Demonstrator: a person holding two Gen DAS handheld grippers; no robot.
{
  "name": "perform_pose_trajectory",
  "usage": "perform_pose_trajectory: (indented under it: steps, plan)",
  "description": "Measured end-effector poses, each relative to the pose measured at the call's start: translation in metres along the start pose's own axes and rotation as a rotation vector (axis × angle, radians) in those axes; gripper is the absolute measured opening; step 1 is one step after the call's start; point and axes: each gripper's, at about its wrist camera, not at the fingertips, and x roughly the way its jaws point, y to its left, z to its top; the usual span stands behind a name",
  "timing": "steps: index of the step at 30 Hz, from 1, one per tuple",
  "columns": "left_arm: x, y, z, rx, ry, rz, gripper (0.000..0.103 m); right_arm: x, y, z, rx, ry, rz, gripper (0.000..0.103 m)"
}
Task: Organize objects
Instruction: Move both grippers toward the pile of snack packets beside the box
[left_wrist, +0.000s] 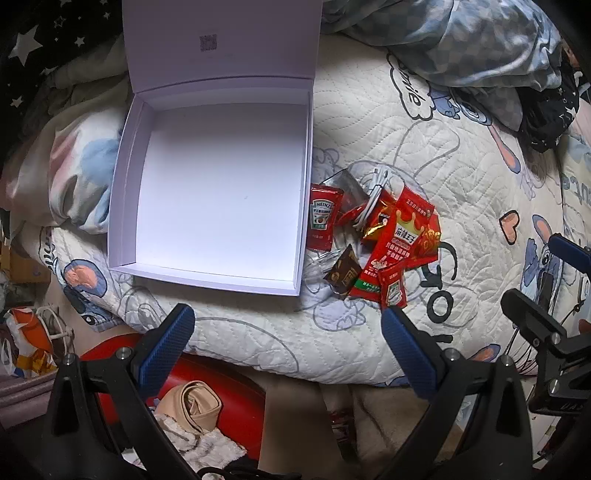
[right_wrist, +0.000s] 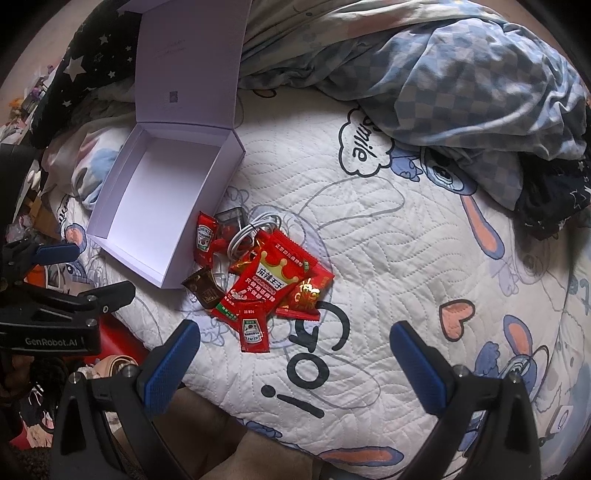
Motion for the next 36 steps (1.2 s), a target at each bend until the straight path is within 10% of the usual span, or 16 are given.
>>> perform_pose_trajectory:
  steps: [36]
  plan:
    - [0.019, -0.012, 0.011, -0.091, -0.022, -0.041, 0.102, 0.034, -0.016, 0.036, -0.208, 0.007, 0.066, 0.103]
